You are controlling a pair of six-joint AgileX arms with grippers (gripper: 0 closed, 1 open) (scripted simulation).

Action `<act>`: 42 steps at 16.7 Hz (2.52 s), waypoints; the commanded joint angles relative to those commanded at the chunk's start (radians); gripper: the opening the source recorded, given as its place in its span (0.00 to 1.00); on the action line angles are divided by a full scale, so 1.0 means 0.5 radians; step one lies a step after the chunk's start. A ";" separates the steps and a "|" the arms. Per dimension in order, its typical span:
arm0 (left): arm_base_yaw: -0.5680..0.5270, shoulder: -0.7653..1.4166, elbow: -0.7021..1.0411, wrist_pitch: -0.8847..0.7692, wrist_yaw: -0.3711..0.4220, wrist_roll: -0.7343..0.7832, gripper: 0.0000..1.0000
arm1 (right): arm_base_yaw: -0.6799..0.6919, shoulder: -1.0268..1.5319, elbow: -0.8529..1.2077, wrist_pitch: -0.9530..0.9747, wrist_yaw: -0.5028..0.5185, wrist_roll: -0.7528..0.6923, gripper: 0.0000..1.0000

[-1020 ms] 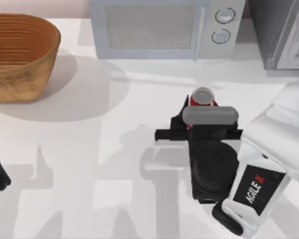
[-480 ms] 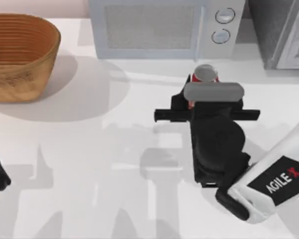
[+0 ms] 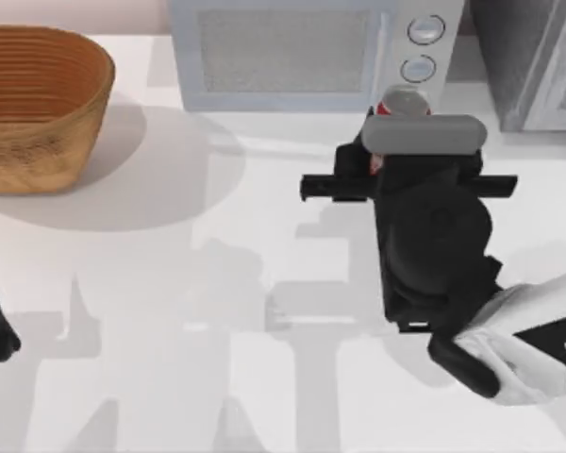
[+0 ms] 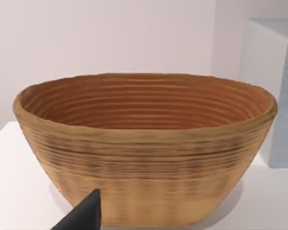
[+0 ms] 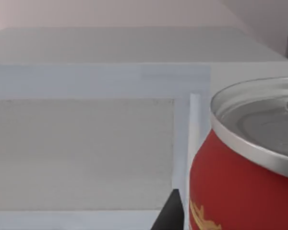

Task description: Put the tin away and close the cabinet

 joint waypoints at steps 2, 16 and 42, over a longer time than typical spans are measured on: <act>0.000 0.000 0.000 0.000 0.000 0.000 1.00 | 0.010 -0.089 -0.003 -0.089 0.002 0.002 0.00; 0.000 0.000 0.000 0.000 0.000 0.000 1.00 | -0.219 -0.712 -0.243 -0.481 -0.339 0.013 0.00; 0.000 0.000 0.000 0.000 0.000 0.000 1.00 | -1.560 -3.710 -1.405 -2.266 -1.603 -0.043 0.00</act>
